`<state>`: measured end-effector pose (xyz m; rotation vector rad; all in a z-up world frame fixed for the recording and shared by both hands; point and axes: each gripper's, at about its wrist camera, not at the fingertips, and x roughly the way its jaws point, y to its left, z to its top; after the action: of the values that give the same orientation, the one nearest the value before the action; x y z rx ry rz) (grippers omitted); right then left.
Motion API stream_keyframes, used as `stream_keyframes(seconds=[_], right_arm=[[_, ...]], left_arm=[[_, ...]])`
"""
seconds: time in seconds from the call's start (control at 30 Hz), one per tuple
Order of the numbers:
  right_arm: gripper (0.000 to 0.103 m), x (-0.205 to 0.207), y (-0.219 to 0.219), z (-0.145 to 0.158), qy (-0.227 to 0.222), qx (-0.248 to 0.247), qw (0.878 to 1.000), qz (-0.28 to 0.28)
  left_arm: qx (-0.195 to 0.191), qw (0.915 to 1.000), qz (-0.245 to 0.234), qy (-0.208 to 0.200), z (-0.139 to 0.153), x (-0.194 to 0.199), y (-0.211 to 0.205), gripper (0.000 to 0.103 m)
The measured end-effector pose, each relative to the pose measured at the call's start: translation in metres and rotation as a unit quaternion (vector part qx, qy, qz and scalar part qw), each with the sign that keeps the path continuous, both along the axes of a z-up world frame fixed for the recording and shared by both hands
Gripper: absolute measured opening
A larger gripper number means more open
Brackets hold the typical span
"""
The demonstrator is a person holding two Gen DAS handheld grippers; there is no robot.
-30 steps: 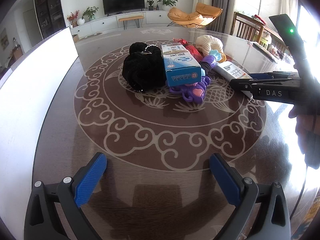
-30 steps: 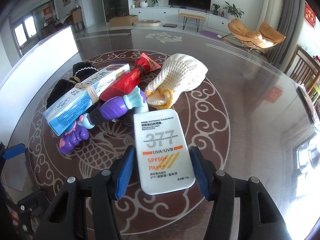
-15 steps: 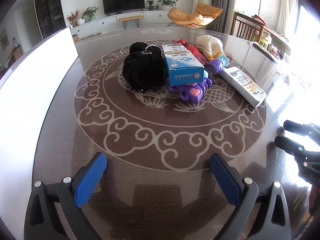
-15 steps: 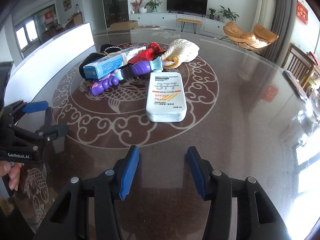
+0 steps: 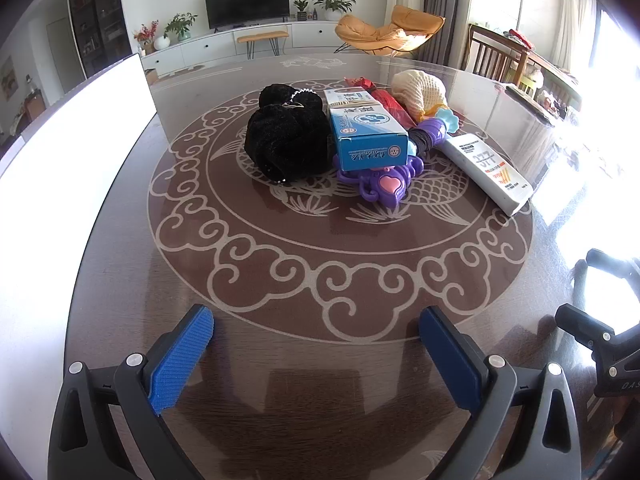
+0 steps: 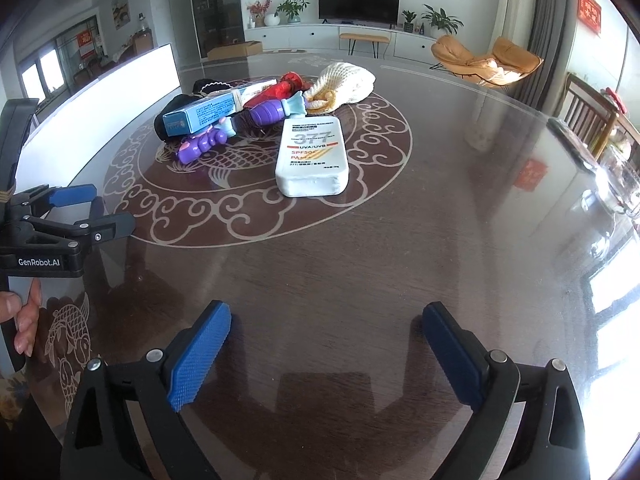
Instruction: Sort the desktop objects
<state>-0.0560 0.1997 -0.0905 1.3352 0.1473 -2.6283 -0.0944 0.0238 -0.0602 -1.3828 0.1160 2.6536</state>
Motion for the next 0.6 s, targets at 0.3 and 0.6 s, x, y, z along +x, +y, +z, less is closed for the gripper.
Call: stream_keyframes(seconds=[0.3,0.6], right_arm=[[0.103,0.0003,0.0009,-0.0011,-0.003,0.002,1.0,-0.004],[0.103,0.0003,0.0009,-0.0012,-0.003,0.002,1.0,-0.004]], left_arm=[[0.0,1.0,0.0,0.0,-0.0001,0.0003,0.0001,0.103],[0.0,1.0,0.0,0.0,-0.0002,0.0002,0.0002,0.103]])
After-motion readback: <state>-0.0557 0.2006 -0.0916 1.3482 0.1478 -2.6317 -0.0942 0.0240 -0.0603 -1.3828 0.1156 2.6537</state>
